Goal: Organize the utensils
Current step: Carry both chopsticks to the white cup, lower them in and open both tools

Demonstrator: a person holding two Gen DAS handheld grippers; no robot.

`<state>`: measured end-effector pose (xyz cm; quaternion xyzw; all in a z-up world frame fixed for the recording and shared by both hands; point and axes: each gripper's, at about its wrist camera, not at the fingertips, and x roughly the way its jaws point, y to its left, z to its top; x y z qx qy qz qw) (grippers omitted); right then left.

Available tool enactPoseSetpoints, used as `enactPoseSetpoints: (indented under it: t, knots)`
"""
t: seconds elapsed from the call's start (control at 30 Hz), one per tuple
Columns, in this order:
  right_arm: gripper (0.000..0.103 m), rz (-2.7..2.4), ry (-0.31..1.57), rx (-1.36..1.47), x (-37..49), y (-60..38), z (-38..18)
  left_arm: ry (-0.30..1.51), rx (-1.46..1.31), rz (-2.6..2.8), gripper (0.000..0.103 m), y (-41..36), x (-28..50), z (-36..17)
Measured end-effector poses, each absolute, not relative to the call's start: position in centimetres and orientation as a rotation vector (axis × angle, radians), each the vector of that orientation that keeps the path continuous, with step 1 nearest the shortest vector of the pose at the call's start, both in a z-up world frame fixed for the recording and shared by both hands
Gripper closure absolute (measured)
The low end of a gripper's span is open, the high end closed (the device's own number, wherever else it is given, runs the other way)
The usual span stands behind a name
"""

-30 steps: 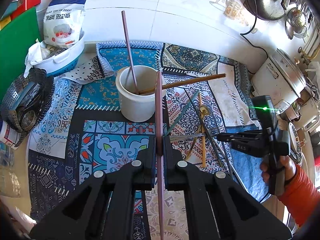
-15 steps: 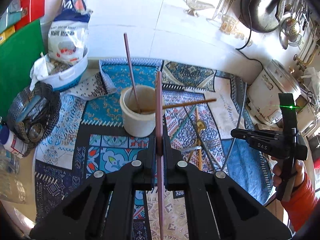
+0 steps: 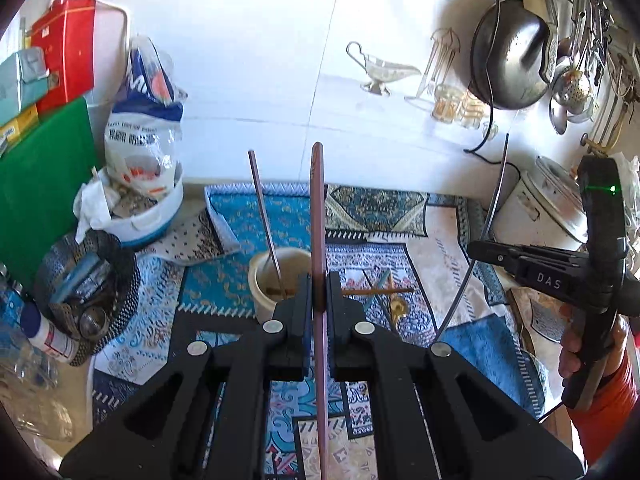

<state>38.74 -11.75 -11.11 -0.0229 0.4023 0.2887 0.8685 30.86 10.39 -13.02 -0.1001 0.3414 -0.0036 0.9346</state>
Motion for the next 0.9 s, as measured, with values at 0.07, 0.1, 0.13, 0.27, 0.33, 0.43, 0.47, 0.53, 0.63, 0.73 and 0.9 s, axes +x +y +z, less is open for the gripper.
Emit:
enactPoseSetpoints:
  t: [0.07,0.1,0.13,0.27,0.33,0.43,0.47,0.53,0.63,0.73,0.9]
  knots:
    - [0.098,0.623,0.815,-0.046,39.0,-11.1,-10.1,0.676,-0.201,0.004,0.099,10.6,31.2,-12.4]
    - [0.098,0.631,0.803,-0.045,39.2,-10.8,-9.7,0.666,-0.201,0.01,0.099,10.8,31.4,-12.1]
    - [0.098,0.642,0.79,-0.043,39.4,-10.5,-9.2,0.657,-0.201,0.014,0.099,10.9,31.6,-11.8]
    - [0.098,0.685,0.749,-0.033,40.1,-9.1,-7.6,0.625,-0.191,0.047,0.099,11.3,32.7,-10.7]
    - [0.098,0.708,0.734,-0.031,40.7,-8.2,-6.9,0.606,-0.192,0.061,0.099,11.6,33.4,-10.2]
    - [0.098,0.746,0.722,-0.025,41.6,-7.0,-6.4,0.579,-0.199,0.079,0.099,12.2,34.6,-9.6]
    - [0.098,0.76,0.72,-0.025,41.8,-6.5,-6.3,0.571,-0.204,0.082,0.099,12.4,35.1,-9.4]
    - [0.098,0.786,0.715,-0.028,42.2,-5.6,-6.2,0.556,-0.209,0.095,0.099,12.9,36.2,-9.2]
    - [0.098,0.827,0.714,-0.038,42.8,-4.2,-6.4,0.534,-0.211,0.112,0.099,13.6,37.8,-9.1]
    - [0.098,0.854,0.723,-0.056,43.4,-2.8,-7.0,0.517,-0.219,0.128,0.099,14.2,39.5,-9.5]
    - [0.097,0.891,0.765,-0.076,44.6,-1.0,-9.0,0.517,-0.23,0.177,0.099,14.9,42.4,-10.9]
